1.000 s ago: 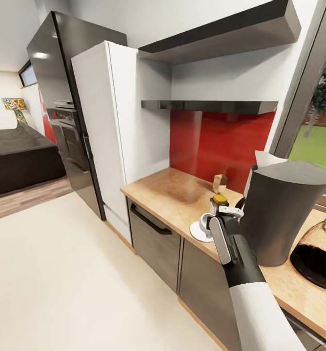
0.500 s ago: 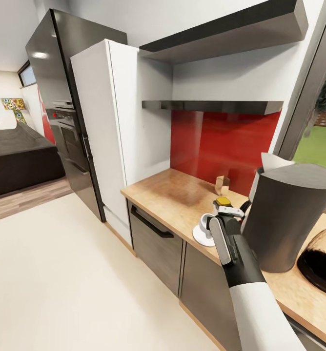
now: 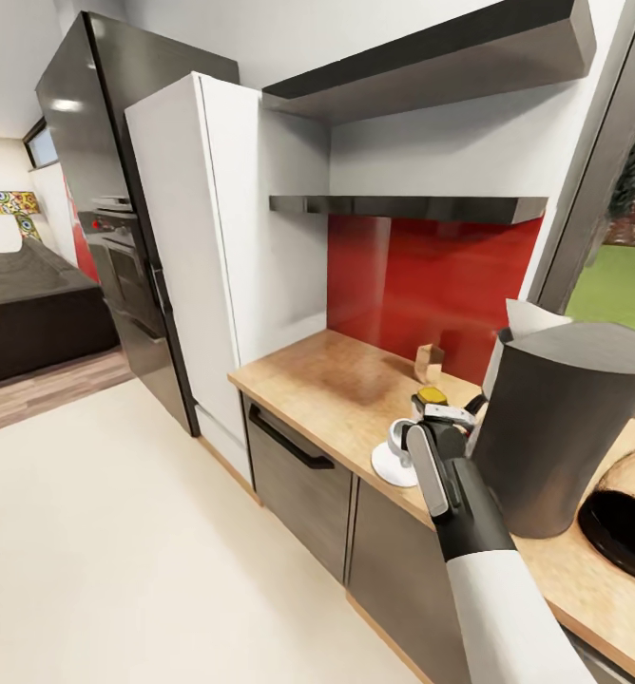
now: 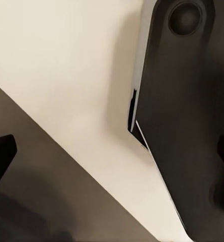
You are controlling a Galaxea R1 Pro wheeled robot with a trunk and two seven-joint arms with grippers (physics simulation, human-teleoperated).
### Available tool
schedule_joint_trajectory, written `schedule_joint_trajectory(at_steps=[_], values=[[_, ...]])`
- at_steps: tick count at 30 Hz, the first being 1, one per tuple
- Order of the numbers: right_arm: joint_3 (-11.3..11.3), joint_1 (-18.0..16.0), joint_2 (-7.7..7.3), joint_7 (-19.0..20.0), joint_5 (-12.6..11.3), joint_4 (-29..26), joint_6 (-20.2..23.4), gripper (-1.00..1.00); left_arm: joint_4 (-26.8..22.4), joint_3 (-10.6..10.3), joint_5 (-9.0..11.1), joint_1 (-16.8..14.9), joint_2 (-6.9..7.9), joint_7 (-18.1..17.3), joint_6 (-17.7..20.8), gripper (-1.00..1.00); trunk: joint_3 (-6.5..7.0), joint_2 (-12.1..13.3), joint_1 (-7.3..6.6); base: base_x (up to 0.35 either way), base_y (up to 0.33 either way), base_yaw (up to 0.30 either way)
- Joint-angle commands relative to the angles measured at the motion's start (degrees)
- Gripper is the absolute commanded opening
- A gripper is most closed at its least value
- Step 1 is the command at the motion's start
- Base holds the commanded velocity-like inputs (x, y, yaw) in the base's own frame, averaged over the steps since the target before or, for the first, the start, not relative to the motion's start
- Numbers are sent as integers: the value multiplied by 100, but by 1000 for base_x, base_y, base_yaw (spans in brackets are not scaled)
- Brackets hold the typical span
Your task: Set up a coffee station on the kitchen countertop: keep the coffee maker on the countertop, move the bottle of coffee from the kitchen shelf to the counter next to the coffee maker, place a paper coffee filter on top of the coffee maker, put the saucer next to the coffee maker with the coffee cup on the saucer, and place the electric kettle next to the coffee maker.
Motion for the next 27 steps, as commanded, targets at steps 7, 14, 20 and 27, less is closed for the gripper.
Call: schedule_joint_trajectory(at_steps=[7,14,20,27], values=[[3,-7,0,-40,-54,306,11,-100,3,-39,46,-4,-5,10,-9,100,-9,-7,4,78,0,0],[3,-7,0,-39,-59,505,11,-100,3,-39,46,1,-5,10,-12,100,-9,-7,4,2,0,0],[5,-7,0,-39,-61,525,11,-100,3,-41,46,-3,-4,7,-15,100,-9,-7,4,127,0,0],[1,-6,0,-39,-61,531,11,-100,3,-39,46,2,-5,10,-15,100,-9,-7,4,36,0,0]])
